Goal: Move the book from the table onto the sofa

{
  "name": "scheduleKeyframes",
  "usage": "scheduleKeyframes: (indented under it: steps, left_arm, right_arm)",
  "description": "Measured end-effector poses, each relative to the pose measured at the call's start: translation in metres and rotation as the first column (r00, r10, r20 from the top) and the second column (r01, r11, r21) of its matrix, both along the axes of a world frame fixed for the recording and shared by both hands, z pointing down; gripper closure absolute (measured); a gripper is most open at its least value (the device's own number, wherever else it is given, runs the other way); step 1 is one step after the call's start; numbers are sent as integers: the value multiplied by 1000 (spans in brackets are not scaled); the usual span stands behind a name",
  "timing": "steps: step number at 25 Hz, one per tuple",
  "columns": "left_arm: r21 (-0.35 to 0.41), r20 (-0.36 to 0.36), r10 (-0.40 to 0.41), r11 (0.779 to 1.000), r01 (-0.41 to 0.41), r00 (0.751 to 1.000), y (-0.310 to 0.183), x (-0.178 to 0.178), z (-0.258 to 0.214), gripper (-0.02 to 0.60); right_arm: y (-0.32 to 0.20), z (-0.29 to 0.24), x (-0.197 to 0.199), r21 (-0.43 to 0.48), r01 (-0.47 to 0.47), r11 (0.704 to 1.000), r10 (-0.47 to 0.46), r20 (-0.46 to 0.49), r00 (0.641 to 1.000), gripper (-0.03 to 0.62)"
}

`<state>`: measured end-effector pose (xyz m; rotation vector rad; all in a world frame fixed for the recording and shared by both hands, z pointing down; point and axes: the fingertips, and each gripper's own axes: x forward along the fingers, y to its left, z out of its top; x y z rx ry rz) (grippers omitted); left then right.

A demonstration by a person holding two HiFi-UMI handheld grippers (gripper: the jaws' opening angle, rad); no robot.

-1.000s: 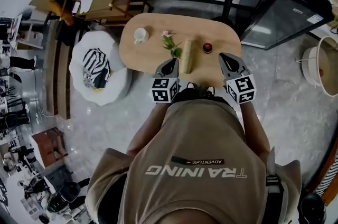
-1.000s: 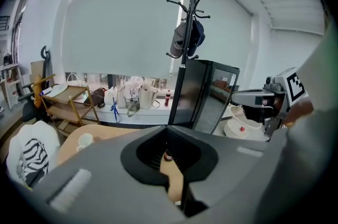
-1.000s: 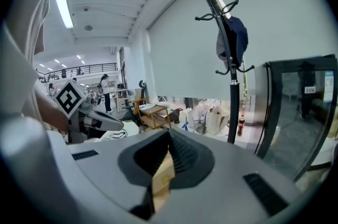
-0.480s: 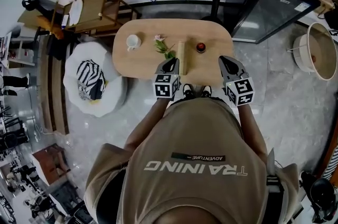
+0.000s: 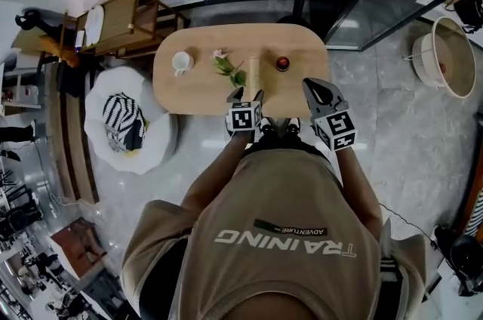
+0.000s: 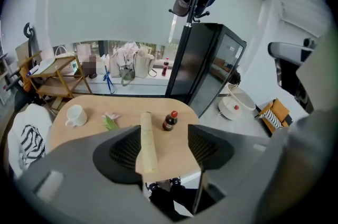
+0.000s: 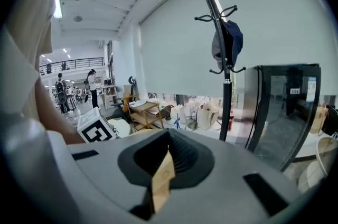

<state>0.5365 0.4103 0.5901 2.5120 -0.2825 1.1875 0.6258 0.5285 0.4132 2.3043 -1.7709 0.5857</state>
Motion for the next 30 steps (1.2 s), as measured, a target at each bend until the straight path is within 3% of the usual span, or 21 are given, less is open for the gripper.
scheduleKeyframes:
  steps: [5,8,13,19,25,30]
  left_arm:
    - [-31,139,-8,999,13,990,-4,-1,65,303]
    - [-91,195,-44,994,63,980,-6,-1,89,302]
    - [-80,263,-45,994,69,964,-17,1,131,301]
    - [-120,332,38,993,3,942,-4,3,186,301]
    - [-128,369,-10,990,61,930,-11,9,209,301]
    - [-128,438,-6,989,69,899,-11,3,239,301]
  right_arm:
    - [2,6,-6,-16,-5,1000,5,-10,1000,591]
    - [4,16,-15,-62,15,998,-16,-23,1000,591]
    - [4,36,-24,-98,15,995,-15,7,1000,591]
    - [-1,48,-27,-100,-7,995,16,84,996,591]
    - [-5,61,-30,-121,2,993,13,117,993,591]
    - [5,73,-32,-168,21,986,3,141,990,591]
